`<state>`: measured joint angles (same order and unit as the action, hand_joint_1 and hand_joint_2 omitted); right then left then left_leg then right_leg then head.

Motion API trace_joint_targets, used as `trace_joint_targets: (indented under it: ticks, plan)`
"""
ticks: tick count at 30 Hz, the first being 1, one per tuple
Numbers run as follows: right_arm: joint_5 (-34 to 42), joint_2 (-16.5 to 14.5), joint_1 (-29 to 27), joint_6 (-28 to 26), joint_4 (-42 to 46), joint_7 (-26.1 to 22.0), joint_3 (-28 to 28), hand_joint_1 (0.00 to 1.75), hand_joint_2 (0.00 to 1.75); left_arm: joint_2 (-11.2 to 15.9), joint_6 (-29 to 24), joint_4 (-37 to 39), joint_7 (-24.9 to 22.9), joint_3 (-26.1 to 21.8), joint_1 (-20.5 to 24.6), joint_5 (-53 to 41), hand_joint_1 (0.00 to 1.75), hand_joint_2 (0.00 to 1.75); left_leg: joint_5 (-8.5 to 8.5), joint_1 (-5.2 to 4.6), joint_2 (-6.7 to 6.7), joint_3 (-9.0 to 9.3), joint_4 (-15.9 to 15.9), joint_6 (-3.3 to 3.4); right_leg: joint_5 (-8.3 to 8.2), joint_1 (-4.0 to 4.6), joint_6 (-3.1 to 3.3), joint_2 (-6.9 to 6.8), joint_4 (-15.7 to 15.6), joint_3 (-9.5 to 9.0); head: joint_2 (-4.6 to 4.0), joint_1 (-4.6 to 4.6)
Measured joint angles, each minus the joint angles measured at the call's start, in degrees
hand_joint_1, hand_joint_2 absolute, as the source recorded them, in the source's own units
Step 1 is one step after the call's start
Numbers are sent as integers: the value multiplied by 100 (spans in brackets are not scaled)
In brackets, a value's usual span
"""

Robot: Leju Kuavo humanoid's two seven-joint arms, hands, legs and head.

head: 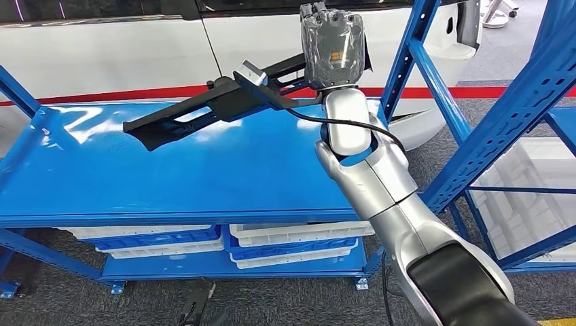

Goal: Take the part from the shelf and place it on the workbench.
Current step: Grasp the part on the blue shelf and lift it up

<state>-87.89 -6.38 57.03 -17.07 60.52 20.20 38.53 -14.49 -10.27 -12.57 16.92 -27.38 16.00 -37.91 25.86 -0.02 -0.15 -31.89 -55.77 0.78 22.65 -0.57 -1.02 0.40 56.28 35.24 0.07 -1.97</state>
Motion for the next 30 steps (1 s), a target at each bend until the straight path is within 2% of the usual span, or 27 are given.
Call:
trace_joint_targets:
  ticks: [8, 12, 14, 16, 17, 18, 19, 21, 22, 23, 24, 26, 28, 30]
  plan:
    - [0, -272, -330, -72, 3, -411, -369, 175, 175, 3, 8, 0, 140, -86, -1, 131, 0, 175, 9, -6, 0, -5, -16, 13, -1, -8, -3, 0, -3, -1, 0, -1]
    - [1, -335, -534, -247, 107, -560, -431, 175, 175, 13, -288, -2, 6, -158, 0, 156, 0, 175, 36, -13, 1, -25, -54, 58, -2, -17, -11, 0, -4, -1, 0, -7]
    - [11, -386, -615, -305, 125, -673, -429, 175, 175, 23, -396, -4, -3, -186, 0, 175, 0, 175, 31, -18, 1, -35, -74, 84, -19, -22, -37, 0, -9, -4, 0, -9]
    - [22, -488, -704, -373, 145, -850, -457, 175, 175, 30, -459, -5, -2, -206, 4, 220, 0, 175, -27, -6, 20, -14, -29, 133, -27, -21, -78, 2, -7, 7, 0, -12]
    - [24, -540, -739, -394, 157, -923, -472, 175, 175, 32, -475, -7, 0, -213, 8, 241, 0, 175, -67, 8, 35, 3, 12, 164, 28, -19, -84, 2, 60, 45, 0, -5]
    - [23, -580, -763, -404, 166, -976, -483, 175, 175, 33, -480, -8, 2, -223, 13, 264, 0, 175, -106, 25, 48, 15, 53, 195, 145, -19, -75, 0, 251, 132, 0, 7]
    - [21, -610, -786, -407, 170, -1008, -495, 175, 175, 34, -479, -8, 6, -238, 14, 280, 0, 175, -132, 40, 57, 18, 75, 216, 318, -26, -57, -3, 576, 276, 0, 22]
    - [20, -652, -836, -405, 173, -1030, -532, 175, 175, 40, -473, -9, 11, -280, 6, 307, 0, 175, -151, 41, 55, -12, 75, 229, 652, -40, -51, -3, 1405, 621, 0, 46]
    - [20, -666, -864, -404, 173, -1037, -554, 175, 175, 45, -471, -9, 12, -301, 0, 312, 0, 175, -156, 44, 55, -25, 68, 224, 725, -51, -78, -4, 1666, 723, 0, 51]
    - [20, -682, -884, -404, 174, -1044, -575, 175, 175, 51, -470, -9, 13, -318, -3, 315, 0, 175, -159, 47, 56, -37, 57, 217, 707, -65, -125, -6, 1703, 717, 0, 54]
    - [19, -701, -894, -403, 177, -1061, -594, 175, 175, 55, -471, -9, 13, -331, -3, 318, 0, 175, -158, 53, 56, -48, 38, 205, 608, -84, -183, -12, 1501, 592, 0, 58]
    - [17, -760, -884, -401, 192, -1101, -632, 175, 175, 58, -474, -9, 13, -347, 7, 328, 0, 175, -133, 59, 57, -92, -36, 157, 364, -113, -276, -31, 722, 134, 0, 62]
    - [15, -826, -870, -397, 217, -1143, -677, 175, 175, 62, -480, -10, 15, -352, 21, 346, 0, 175, -114, 52, 51, -156, -118, 75, 254, -106, -255, -29, 252, -129, 0, 63]
    - [15, -877, -868, -396, 240, -1187, -716, 175, 175, 70, -483, -11, 18, -357, 25, 356, 0, 175, -131, 53, 38, -206, -156, -9, 244, -82, -171, -7, 217, -112, 0, 58]
